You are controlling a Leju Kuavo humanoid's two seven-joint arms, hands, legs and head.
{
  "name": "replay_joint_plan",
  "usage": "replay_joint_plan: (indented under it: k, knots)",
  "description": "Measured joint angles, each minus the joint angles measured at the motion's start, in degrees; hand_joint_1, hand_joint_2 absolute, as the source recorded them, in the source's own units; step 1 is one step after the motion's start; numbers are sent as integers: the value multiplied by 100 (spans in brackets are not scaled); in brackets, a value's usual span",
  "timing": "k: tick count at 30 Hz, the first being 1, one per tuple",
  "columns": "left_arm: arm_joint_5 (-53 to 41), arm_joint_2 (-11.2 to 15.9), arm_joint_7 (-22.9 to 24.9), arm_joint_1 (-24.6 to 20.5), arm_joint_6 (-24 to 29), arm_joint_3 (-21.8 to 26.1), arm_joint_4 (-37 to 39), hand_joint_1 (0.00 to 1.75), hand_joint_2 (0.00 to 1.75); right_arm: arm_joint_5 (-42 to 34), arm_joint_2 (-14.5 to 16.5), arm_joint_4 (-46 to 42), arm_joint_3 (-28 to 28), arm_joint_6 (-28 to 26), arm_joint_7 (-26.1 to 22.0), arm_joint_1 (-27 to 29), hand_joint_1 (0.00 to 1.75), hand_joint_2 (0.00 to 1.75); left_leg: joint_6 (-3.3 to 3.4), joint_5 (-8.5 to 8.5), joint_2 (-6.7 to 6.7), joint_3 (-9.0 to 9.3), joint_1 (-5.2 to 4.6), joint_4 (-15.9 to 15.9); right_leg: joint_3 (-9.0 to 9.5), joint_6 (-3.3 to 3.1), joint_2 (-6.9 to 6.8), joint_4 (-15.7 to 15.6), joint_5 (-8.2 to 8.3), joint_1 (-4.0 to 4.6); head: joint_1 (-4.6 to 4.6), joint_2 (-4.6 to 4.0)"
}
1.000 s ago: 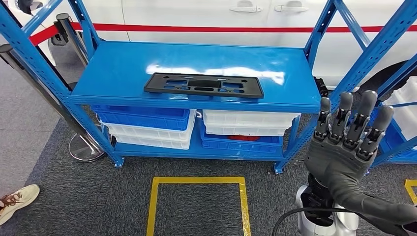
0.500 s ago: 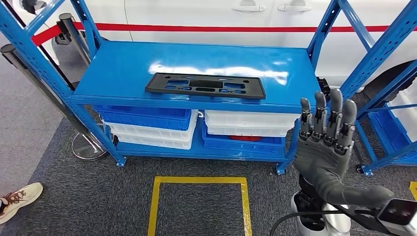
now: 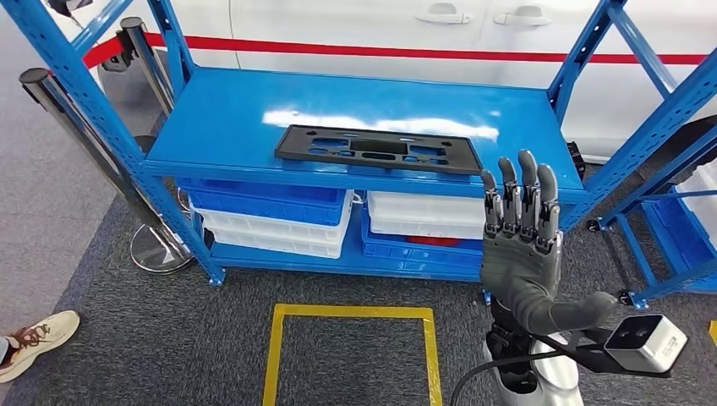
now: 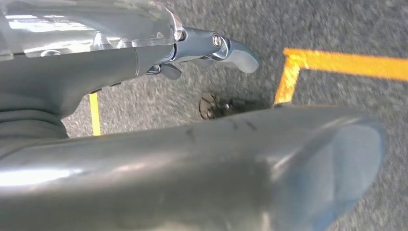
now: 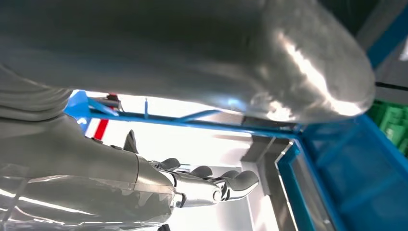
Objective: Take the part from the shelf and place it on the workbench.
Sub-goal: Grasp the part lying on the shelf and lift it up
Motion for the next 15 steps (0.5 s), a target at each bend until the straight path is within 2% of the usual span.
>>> replay_joint_plan:
  k: [2, 4, 5, 6, 7, 8, 10, 11, 12, 13, 15]
  knots:
    - [-13, 2, 1, 0, -1, 1, 1, 0, 0, -10, -37, 12, 18, -3, 6, -2, 0, 0, 82, 7, 0, 0, -24, -8, -167, 1, 4, 374, -240, 1, 3, 0]
    - [-16, 4, 1, -2, -2, -1, 2, 0, 0, -16, -64, 31, 32, -3, 7, 2, 0, 0, 135, 5, 0, -5, -79, -9, -558, -29, 8, 1160, -604, 47, 4, 0]
    - [-17, 4, 1, -1, -2, -1, 2, 0, 0, -19, -72, 45, 38, -3, 7, 7, 0, 0, 157, 2, -1, -5, -117, -8, -745, -57, 10, 1502, -705, 80, 4, 0]
    - [-17, 4, 1, -1, -2, -2, 2, 0, 0, -21, -80, 61, 43, -3, 7, 12, 0, 0, 180, -1, -4, 0, -160, -8, -856, -107, 13, 1677, -701, 122, 4, 0]
    - [-19, 4, 1, -1, -2, -3, 2, 0, 0, -23, -87, 73, 49, -3, 7, 14, 0, 0, 201, -4, -11, 10, -207, -9, -854, -183, 19, 1616, -579, 172, 3, 0]
    - [-21, 4, 1, -3, -2, -3, 2, 0, 0, -24, -95, 80, 55, -3, 7, 13, 0, 0, 220, -7, -21, 24, -256, -11, -742, -290, 31, 1338, -373, 235, 4, 0]
    - [-26, -15, -1, -8, -3, -7, 2, 0, 0, -25, -110, 81, 68, -4, 3, 2, 0, 0, 249, -11, -39, 43, -312, -18, -414, -571, 58, 583, -25, 376, -20, 0]
    - [-29, -31, -1, -12, -5, -12, 3, 0, 0, -25, -116, 78, 74, -5, -1, -8, 0, 0, 253, -9, -42, 44, -320, -27, -301, -674, 61, 319, 59, 431, -37, 0]
    - [-31, -45, -1, -15, -7, -20, 3, 0, 0, -23, -119, 73, 82, -10, -3, -17, 0, 0, 248, -3, -42, 40, -309, -38, -247, -742, 58, 179, 81, 468, -55, 0]
    - [-33, -52, -1, -19, -9, -31, 4, 0, 0, -22, -122, 70, 91, -18, -3, -20, 0, 0, 230, 8, -39, 40, -307, -58, -231, -762, 48, 129, 91, 482, -68, 0]
    - [-34, -51, 1, -18, -8, -48, 4, 0, 0, -17, -127, 63, 109, -33, -1, -23, 0, 0, 188, 14, -33, 76, -320, -98, -146, -736, 33, -40, 168, 450, -63, 0]
